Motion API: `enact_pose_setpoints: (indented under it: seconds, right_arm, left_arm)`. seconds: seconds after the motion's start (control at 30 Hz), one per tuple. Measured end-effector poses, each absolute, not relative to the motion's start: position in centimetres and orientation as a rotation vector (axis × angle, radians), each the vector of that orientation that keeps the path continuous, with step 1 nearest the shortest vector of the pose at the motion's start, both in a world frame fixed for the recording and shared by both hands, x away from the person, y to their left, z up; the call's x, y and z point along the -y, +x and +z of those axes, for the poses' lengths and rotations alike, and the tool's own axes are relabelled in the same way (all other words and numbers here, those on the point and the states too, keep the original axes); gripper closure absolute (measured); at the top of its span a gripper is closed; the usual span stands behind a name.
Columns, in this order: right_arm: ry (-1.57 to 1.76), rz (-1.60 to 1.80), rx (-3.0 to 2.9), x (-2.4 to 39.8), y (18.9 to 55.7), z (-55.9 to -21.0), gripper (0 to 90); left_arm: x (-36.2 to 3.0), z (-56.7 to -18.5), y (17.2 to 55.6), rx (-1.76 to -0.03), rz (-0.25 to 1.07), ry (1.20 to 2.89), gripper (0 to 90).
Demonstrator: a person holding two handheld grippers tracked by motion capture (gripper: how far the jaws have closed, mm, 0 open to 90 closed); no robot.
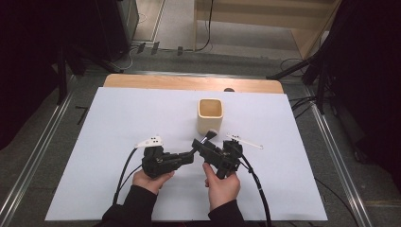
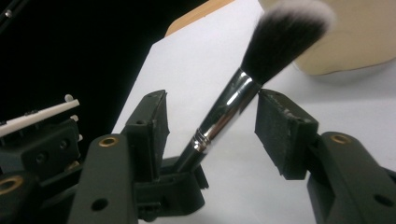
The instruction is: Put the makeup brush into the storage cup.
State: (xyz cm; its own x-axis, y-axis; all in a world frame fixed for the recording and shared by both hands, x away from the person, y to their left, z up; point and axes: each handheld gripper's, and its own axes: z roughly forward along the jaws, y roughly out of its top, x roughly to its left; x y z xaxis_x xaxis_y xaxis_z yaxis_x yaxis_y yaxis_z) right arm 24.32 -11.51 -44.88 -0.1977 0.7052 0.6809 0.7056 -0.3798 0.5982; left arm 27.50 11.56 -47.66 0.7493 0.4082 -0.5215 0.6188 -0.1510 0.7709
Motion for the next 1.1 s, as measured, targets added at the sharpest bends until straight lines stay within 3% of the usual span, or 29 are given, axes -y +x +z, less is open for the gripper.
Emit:
enact_pose_setpoints:
  seconds: [0.7,1.1]
  right_arm:
    - [-1.955,-1.696,1.628,11.88,24.56,-45.52,69.6]
    - [-1.924,-1.701,1.568,12.17,24.67,-45.87,72.8]
  left_arm:
    - [-11.15,-47.69,26.84,-0.786,-0.193,1.743,79.6]
    - [-11.15,-47.97,27.05,-0.789,-0.238,1.736,79.5]
